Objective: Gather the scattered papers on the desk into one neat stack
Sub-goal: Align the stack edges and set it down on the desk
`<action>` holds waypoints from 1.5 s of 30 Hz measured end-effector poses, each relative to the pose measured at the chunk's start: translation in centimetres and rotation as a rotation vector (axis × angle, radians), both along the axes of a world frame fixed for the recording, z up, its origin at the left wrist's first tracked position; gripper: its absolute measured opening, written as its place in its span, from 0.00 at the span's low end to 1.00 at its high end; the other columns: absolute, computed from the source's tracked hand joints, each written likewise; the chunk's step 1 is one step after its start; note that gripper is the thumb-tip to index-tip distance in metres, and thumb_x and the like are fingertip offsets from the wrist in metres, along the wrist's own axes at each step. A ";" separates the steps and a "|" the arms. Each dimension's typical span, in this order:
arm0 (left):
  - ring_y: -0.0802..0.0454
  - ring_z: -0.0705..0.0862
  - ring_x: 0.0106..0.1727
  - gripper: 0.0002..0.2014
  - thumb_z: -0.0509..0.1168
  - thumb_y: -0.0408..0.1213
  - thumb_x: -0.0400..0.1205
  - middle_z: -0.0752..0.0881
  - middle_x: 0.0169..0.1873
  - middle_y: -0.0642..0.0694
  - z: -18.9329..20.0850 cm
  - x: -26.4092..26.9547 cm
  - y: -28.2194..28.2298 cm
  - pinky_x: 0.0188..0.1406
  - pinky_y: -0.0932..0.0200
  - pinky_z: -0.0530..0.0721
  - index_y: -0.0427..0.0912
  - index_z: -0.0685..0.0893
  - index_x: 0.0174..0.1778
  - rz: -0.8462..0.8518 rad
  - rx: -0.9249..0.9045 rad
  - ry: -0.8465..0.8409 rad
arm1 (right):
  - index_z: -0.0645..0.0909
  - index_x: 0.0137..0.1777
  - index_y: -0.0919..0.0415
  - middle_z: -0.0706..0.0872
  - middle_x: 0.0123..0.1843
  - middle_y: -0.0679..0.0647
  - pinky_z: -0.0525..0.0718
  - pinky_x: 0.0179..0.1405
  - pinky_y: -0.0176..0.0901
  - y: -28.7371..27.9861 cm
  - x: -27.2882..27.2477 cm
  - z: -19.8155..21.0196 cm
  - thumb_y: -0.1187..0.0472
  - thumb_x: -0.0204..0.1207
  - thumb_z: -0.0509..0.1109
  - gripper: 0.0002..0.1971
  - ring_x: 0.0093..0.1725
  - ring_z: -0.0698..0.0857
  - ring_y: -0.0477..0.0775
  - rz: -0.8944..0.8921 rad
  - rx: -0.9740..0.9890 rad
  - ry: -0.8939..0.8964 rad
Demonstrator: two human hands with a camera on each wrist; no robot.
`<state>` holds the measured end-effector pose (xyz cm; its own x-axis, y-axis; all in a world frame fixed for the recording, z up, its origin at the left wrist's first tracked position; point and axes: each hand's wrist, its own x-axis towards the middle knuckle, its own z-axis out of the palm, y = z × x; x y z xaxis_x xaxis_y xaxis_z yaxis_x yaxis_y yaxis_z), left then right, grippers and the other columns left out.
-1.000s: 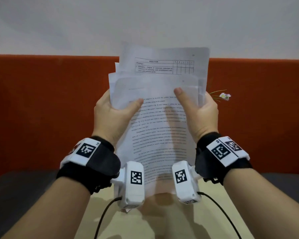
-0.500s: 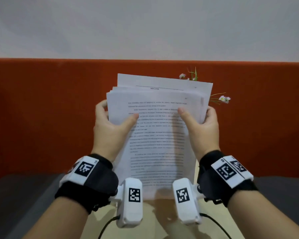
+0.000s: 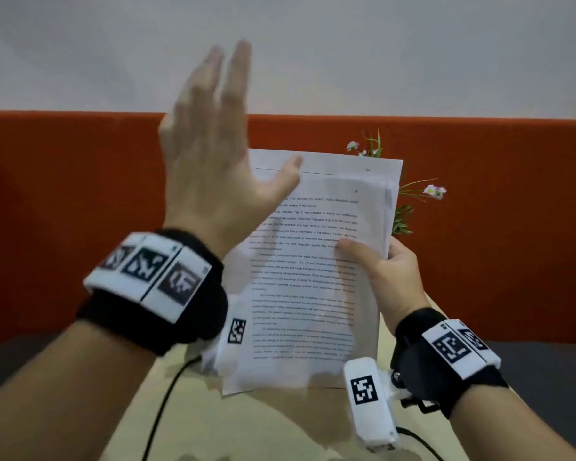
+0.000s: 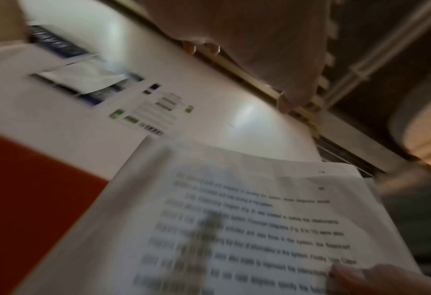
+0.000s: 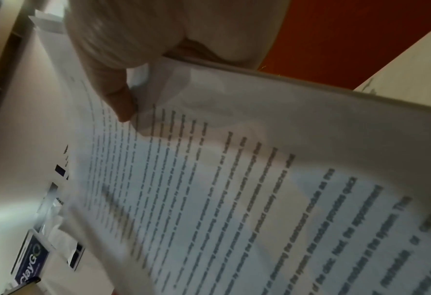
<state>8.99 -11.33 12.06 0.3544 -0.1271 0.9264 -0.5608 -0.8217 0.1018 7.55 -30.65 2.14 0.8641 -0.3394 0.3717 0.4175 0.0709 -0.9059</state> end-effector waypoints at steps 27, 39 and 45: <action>0.42 0.86 0.51 0.13 0.58 0.29 0.73 0.89 0.46 0.40 -0.7 3.1 1.8 0.47 0.57 0.78 0.36 0.85 0.48 -0.266 -0.080 0.280 | 0.74 0.71 0.51 0.81 0.63 0.47 0.81 0.57 0.50 -3.0 -2.0 -2.6 0.45 0.65 0.79 0.35 0.60 0.82 0.50 -0.357 -0.120 0.223; 0.55 0.87 0.50 0.10 0.63 0.29 0.83 0.86 0.46 0.55 -6.2 2.8 5.0 0.48 0.53 0.85 0.45 0.81 0.57 -0.508 -0.737 0.584 | 0.83 0.56 0.55 0.91 0.49 0.47 0.89 0.43 0.39 -3.1 -1.2 -0.1 0.62 0.73 0.75 0.12 0.45 0.92 0.45 -0.210 -0.091 -0.030; 0.48 0.86 0.54 0.12 0.68 0.36 0.80 0.85 0.50 0.52 -10.0 2.5 4.0 0.56 0.42 0.86 0.50 0.76 0.56 -0.437 -0.751 0.556 | 0.80 0.49 0.50 0.89 0.48 0.47 0.85 0.38 0.36 -2.3 -1.6 -2.1 0.62 0.74 0.74 0.08 0.44 0.89 0.42 -0.250 -0.159 -0.080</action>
<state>11.52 -7.30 2.09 0.8192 0.1959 0.5391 -0.5116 -0.1753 0.8412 5.90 -32.97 0.07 0.7269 -0.4704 0.5003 0.4743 -0.1830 -0.8611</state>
